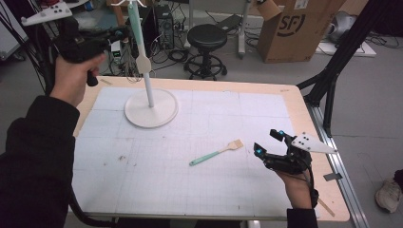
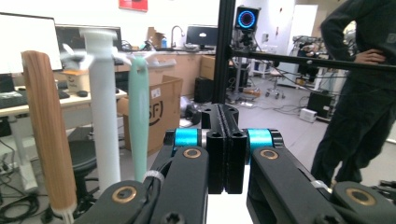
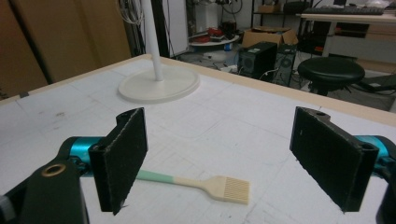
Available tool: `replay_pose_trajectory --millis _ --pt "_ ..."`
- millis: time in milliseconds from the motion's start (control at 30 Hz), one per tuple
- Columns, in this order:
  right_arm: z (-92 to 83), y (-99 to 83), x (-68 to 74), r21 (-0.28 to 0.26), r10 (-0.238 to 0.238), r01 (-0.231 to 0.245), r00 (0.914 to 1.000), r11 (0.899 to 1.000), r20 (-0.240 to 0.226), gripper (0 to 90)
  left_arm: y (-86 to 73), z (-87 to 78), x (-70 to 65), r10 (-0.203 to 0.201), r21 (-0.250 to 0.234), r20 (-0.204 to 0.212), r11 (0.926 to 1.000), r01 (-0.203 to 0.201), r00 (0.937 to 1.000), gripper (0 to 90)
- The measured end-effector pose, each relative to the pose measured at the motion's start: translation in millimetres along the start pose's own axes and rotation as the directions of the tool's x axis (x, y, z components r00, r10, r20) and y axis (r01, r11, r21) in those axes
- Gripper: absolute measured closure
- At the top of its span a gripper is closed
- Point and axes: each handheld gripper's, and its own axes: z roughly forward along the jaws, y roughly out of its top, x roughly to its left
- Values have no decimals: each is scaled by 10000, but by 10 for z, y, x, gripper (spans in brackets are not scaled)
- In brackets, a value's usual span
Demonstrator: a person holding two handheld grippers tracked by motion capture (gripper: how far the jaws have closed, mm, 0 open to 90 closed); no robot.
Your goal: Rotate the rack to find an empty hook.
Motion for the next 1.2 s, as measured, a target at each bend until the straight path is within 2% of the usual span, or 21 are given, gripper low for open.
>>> replay_pose_trajectory --millis 133,267,400,500,567,867,1200 --pt "-15 37 -21 -122 5 -4 9999 9999 115 179 109 139 15 122 80 -63 9999 -122 9999 896" --pt "-24 42 -24 -163 39 -37 9999 9999 145 180 177 288 46 62 121 -116 9999 -61 9999 896" --pt "-34 40 -30 -165 57 -54 9998 9998 195 179 188 429 84 15 265 -276 9996 -8 9996 896" --pt "-65 37 -38 -247 112 -105 9996 9996 259 180 172 478 130 -137 179 -567 9997 147 9983 896" --pt "-89 34 -42 -271 122 -115 9995 9996 287 179 159 483 158 -258 139 -667 9995 267 9974 897" --pt "-140 42 -56 -317 194 -183 9992 9993 355 179 169 431 206 -114 194 -1075 9997 136 9941 896" --pt "-123 72 -31 -359 157 -148 9995 9992 261 180 189 301 316 -100 233 -1940 9996 148 9810 896"
